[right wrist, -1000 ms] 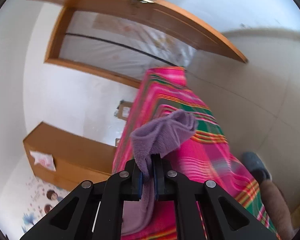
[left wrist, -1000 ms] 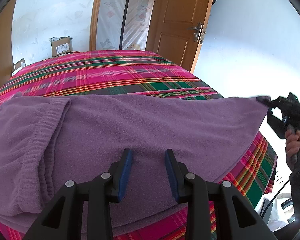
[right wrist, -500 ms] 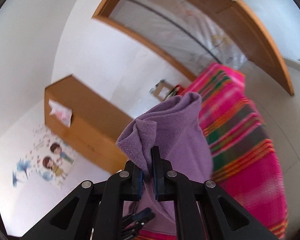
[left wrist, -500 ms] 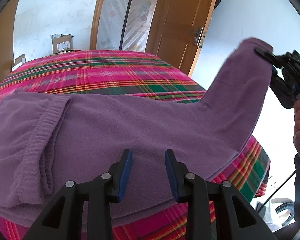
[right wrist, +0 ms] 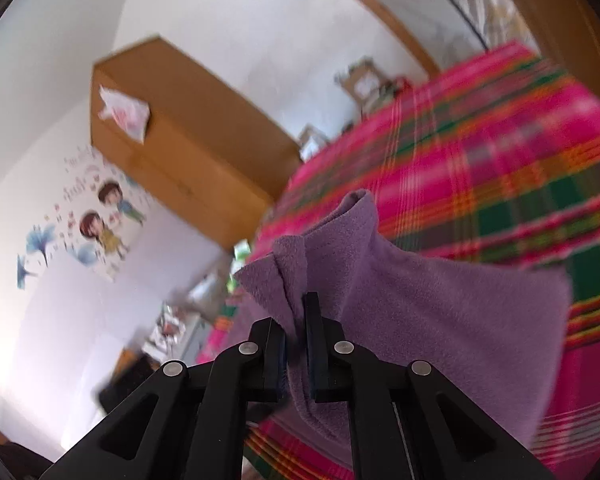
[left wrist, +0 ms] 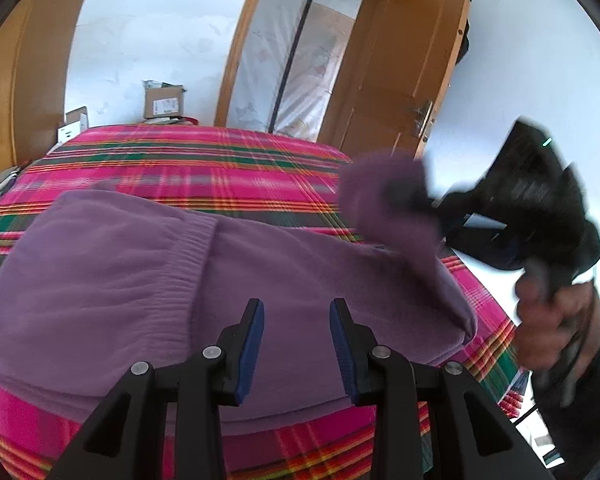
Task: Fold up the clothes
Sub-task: 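Fold the lifted leg over the garment toward the left gripper and release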
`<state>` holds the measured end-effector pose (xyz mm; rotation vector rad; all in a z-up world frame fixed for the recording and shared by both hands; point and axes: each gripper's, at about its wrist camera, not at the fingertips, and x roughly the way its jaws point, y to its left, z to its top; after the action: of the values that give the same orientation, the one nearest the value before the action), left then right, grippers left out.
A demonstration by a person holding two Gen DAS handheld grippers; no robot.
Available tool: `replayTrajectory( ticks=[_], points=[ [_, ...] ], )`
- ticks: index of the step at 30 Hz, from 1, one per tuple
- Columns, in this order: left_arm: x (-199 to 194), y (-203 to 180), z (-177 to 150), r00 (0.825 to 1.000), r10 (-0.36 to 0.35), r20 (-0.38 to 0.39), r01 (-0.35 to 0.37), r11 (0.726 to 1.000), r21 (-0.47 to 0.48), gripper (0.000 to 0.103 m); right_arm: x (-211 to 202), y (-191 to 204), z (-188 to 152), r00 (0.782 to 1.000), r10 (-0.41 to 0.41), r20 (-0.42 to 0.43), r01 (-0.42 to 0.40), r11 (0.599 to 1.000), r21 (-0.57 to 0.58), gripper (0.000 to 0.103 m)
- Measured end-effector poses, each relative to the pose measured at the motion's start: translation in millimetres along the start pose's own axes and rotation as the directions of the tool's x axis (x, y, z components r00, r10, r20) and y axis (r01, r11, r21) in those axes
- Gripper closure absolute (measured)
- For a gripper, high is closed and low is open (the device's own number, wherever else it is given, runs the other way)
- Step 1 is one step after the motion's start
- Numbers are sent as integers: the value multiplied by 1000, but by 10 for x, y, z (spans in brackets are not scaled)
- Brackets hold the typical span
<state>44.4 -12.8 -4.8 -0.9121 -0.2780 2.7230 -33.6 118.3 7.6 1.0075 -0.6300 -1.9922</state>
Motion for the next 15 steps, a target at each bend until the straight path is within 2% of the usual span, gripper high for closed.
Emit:
replayTrajectory(
  ticks=[4, 7, 8, 11, 15],
  points=[
    [-61, 48, 7, 1000, 10, 2, -10, 1000, -9, 68, 356, -142, -214, 992, -31, -122, 31, 1000, -1, 91],
    [-85, 96, 12, 1000, 0, 6, 0, 1000, -29, 68, 519, -233, -336, 980, -54, -191, 58, 998, 13, 82],
    [-92, 114, 13, 1000, -8, 9, 8, 999, -37, 68, 520, -244, -369, 980, -46, -195, 49, 999, 13, 81],
    [-92, 169, 15, 999, -32, 17, 33, 997, -70, 68, 421, -221, -423, 982, 9, -189, -10, 1000, -4, 67],
    [-44, 220, 55, 996, -83, 25, 85, 987, -133, 68, 274, -172, -468, 976, 41, -216, -54, 997, -51, 66]
  ],
)
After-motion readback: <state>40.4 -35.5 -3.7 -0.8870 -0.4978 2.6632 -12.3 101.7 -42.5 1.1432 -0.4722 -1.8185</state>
